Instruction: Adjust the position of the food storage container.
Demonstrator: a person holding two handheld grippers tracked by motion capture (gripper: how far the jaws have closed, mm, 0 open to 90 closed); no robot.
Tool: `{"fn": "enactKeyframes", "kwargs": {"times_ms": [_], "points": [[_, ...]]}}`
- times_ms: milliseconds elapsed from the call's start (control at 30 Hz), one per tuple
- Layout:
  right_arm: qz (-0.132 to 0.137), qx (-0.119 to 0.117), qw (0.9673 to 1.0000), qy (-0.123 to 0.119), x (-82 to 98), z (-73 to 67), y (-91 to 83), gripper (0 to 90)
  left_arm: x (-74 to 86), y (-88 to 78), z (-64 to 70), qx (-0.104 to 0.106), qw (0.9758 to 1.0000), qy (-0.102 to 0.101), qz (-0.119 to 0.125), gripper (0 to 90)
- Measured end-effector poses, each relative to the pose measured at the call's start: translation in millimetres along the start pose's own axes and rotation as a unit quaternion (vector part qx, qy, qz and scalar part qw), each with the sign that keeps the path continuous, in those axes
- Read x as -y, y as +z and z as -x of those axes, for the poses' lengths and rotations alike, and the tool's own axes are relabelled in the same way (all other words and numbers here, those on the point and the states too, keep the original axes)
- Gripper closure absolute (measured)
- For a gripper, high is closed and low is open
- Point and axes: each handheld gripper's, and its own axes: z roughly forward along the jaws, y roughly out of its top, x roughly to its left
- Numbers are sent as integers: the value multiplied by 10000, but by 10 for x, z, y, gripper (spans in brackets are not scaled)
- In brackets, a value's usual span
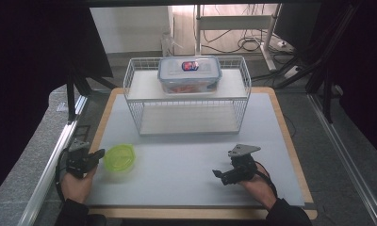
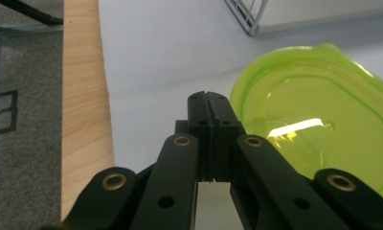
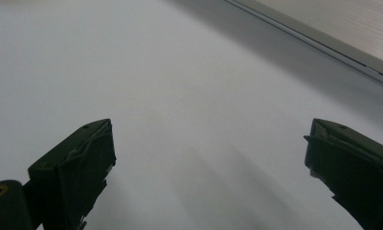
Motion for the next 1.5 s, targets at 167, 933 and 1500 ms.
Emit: {"fn": "enactKeyframes", "kwargs": {"times_ms": [167,933,1500], "points": [[-60,10,10000,-19,4,-4,15,30,-4,7,45,-86,9999,-54,-29,898],[-174,40,9998,-79,18,-17,64,31,-186,276,726,664,9965,493,-126,898],[-241,79,9996,-84,32,-7,90,31,-310,481,1259,1237,9872,995,-171,898]]}}
